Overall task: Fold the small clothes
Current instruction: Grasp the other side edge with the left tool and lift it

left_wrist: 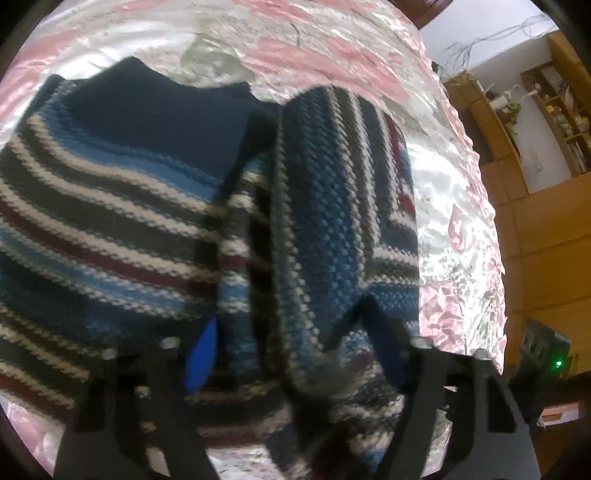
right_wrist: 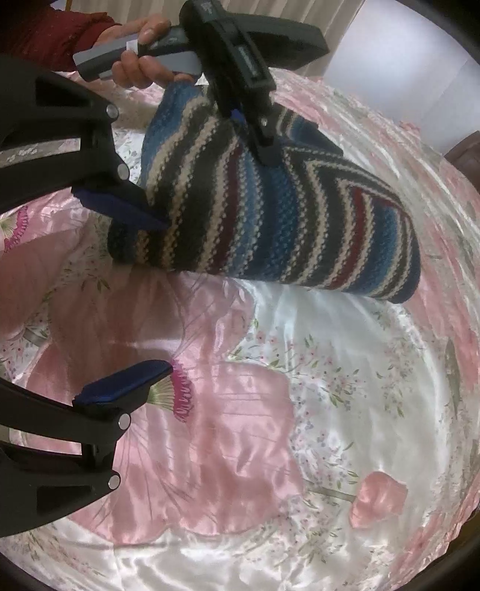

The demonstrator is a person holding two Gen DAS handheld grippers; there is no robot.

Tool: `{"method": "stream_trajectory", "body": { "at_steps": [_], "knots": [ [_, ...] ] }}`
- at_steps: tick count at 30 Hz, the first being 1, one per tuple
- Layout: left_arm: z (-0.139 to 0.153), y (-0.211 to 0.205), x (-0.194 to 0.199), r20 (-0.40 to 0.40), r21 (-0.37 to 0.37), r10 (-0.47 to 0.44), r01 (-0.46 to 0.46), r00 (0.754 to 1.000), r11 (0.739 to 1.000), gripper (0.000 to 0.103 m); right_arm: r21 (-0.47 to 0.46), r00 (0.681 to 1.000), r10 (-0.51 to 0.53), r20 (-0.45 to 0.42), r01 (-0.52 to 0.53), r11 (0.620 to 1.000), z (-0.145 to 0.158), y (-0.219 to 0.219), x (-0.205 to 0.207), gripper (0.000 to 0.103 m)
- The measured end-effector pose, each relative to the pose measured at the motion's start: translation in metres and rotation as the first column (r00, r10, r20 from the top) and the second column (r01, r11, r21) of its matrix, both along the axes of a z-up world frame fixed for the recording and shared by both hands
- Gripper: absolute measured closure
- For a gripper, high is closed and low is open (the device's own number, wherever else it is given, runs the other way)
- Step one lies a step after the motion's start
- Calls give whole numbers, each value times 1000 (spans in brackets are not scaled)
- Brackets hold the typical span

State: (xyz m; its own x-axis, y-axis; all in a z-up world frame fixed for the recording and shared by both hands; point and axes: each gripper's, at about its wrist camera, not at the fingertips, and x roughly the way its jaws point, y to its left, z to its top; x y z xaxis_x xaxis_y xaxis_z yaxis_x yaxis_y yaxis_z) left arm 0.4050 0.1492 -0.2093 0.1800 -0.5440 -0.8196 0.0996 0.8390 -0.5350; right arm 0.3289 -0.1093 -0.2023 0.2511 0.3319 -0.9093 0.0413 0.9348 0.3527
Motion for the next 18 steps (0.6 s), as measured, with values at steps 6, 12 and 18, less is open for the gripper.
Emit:
{"method": "stream_trajectory", "body": {
  "at_steps": [6, 12, 18],
  "knots": [
    [22, -2, -9, 89, -22, 25, -23, 996, 999, 75, 7, 1000, -18, -6, 18, 1000, -1, -5, -4, 30],
    [55, 17, -14, 171, -42, 49, -42, 984, 998, 77, 21, 1000, -18, -1, 18, 1000, 2, -6, -9, 30],
    [85, 66, -10, 227, -20, 74, -72, 971, 997, 77, 28, 1000, -2, 2, 2, 1000, 2, 6, -6, 30]
  ]
}}
